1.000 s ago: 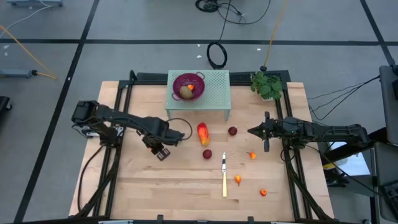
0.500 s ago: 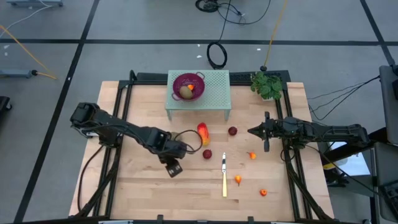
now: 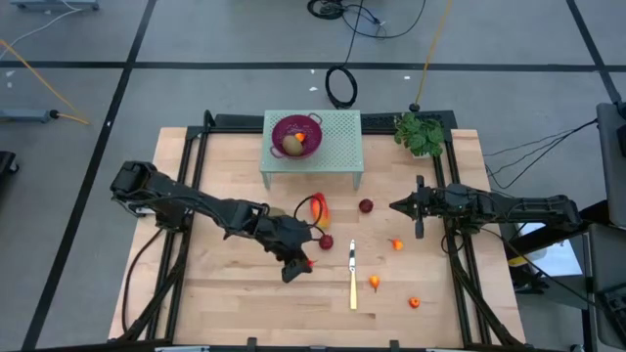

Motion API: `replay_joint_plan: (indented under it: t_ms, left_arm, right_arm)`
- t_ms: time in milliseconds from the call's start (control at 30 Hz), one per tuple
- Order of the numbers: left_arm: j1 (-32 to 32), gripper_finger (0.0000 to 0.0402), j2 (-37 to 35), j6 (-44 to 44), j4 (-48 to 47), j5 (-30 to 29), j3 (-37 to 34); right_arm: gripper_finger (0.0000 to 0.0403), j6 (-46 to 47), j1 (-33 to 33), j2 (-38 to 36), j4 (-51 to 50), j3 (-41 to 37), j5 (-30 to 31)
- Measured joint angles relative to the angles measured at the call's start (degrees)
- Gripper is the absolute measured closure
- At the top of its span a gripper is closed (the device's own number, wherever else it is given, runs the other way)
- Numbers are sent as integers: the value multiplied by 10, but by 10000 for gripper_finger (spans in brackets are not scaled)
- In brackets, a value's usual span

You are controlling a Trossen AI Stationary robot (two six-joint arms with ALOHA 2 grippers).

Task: Pick & Place Fruit
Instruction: Put the pear into violet strainer bowl on the shelf

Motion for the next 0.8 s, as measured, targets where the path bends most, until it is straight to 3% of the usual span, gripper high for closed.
replay_joint_plan:
  t_ms: [100, 467, 800]
  left_arm:
    - [0, 277, 0, 29, 26, -4, 0]
    - [-8, 277, 0, 77, 75, -132, 0]
    - [-16, 277, 0, 147, 212, -212, 0]
  right_arm:
    - [399, 0, 0, 0, 0, 0, 0]
    - [399, 0, 0, 0, 0, 0, 0]
    - [399, 0, 0, 0, 0, 0, 0]
